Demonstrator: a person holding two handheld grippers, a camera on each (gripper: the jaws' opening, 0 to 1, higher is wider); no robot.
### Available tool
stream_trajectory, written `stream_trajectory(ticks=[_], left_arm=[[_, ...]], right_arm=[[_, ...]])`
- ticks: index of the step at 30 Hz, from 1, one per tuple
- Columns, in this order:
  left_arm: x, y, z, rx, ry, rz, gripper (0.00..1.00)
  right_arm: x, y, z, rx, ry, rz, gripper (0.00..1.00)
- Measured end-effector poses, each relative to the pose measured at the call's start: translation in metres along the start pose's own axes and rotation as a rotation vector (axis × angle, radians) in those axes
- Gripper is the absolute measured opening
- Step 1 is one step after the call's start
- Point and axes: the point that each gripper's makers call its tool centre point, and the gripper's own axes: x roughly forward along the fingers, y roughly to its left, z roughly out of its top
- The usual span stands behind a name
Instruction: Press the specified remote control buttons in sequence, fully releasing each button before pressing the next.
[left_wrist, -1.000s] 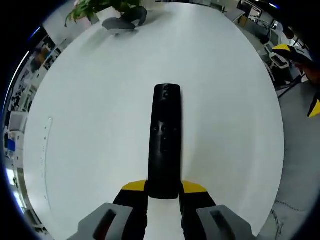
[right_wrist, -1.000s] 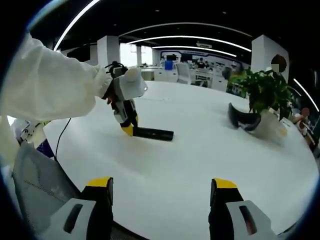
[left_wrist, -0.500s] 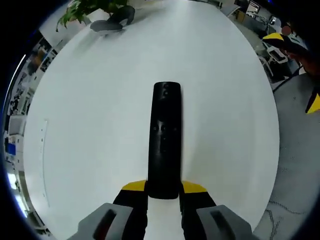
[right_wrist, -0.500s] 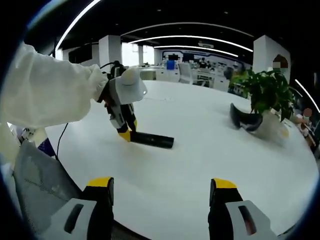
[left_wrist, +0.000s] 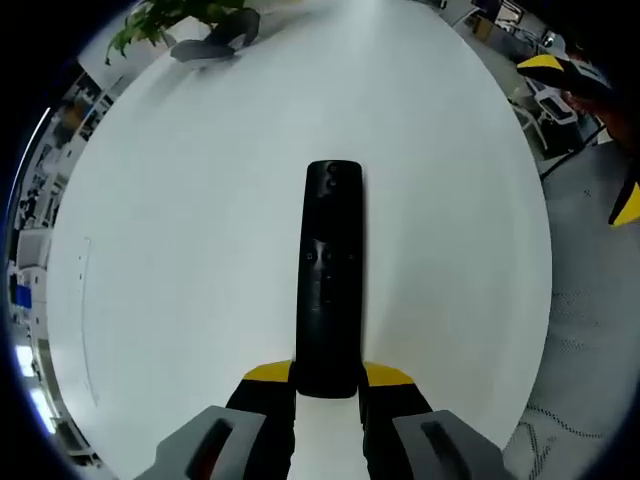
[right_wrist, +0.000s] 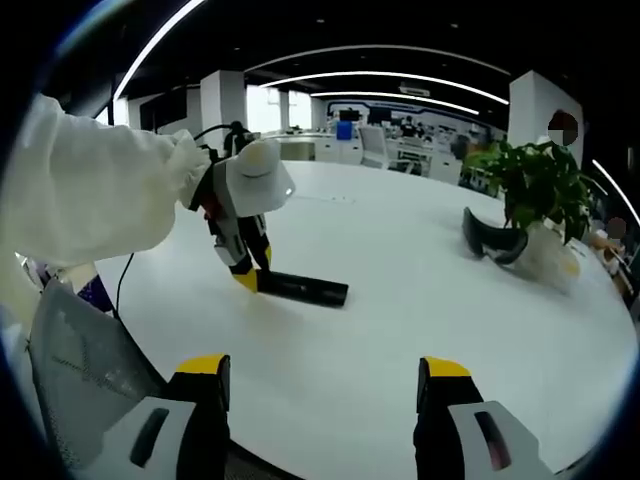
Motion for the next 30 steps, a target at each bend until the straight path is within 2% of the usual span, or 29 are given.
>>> stream_trajectory(ticks=[18,30], left_arm=[[-0.002,-0.021,-0.004,-0.009,-0.002,0.004,0.23],[-0.003,-0.040,-0.008,-0.003,-0.016,-0.001,0.23]], right_arm=[[-0.001,0.001,0.001,0.000,-0.003,0.004,0.73],[-0.002,0.004,0.000,0.003,0.000,0.017,0.67]])
